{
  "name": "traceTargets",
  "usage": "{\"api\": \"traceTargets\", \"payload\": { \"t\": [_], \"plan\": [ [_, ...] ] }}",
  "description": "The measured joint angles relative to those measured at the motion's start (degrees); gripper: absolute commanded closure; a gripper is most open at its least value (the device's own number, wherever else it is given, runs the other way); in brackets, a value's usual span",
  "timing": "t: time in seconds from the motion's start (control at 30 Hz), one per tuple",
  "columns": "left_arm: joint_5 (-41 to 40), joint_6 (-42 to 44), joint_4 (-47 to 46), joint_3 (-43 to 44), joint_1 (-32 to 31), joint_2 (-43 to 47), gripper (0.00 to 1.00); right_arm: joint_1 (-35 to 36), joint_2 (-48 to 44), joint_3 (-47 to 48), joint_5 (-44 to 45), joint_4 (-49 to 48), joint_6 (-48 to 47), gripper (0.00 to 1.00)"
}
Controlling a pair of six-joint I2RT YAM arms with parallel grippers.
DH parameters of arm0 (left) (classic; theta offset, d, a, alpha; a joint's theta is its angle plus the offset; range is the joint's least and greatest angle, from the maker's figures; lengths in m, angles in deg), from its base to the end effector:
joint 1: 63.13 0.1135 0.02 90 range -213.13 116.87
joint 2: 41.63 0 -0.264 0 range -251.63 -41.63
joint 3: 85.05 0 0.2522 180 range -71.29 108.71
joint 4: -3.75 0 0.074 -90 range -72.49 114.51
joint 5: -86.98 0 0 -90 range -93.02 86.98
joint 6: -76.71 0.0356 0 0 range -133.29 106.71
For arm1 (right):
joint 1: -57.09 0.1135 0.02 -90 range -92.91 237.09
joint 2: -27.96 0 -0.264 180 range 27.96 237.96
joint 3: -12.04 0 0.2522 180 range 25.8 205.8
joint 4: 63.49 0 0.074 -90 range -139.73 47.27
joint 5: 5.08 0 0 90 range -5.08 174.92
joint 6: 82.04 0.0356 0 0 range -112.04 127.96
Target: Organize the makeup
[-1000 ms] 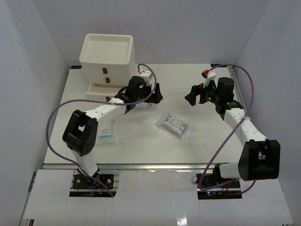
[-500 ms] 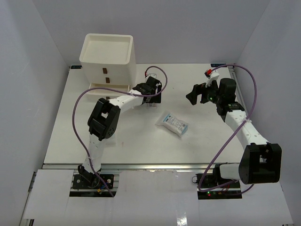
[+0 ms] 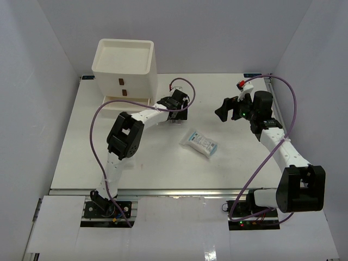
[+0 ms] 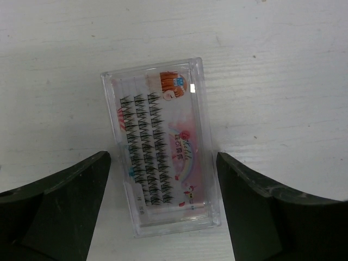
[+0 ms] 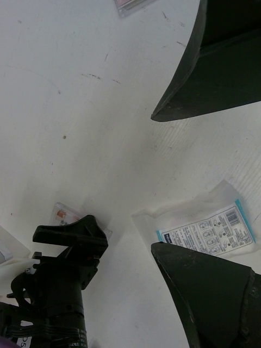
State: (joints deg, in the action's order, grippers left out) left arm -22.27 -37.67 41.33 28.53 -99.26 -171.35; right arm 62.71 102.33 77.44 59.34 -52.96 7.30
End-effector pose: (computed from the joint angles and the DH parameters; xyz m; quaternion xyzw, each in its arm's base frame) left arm 0.4064 -0.2822 0.1597 0.0441 0.9373 -0.0174 0.3452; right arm 0.2951 0.0445 0.2930 -0.1712 0.7882 0.2050 0.5545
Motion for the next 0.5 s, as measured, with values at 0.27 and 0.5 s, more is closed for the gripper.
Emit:
{"api": "traceTargets", "payload": {
  "t": [0.27,0.5],
  "plan": [
    [-0.2,-0.7,0.4,0.3,0.0,-0.1,0.52,0.0,0.0,0.0,0.0,0.0,0.1,0.02],
    [0.7,1.6,0.0,-0.1,0.0,0.3,0.84,-0.4,0.0,-0.1,-0.1,-0.1,0.1,0.02]
  ]
}}
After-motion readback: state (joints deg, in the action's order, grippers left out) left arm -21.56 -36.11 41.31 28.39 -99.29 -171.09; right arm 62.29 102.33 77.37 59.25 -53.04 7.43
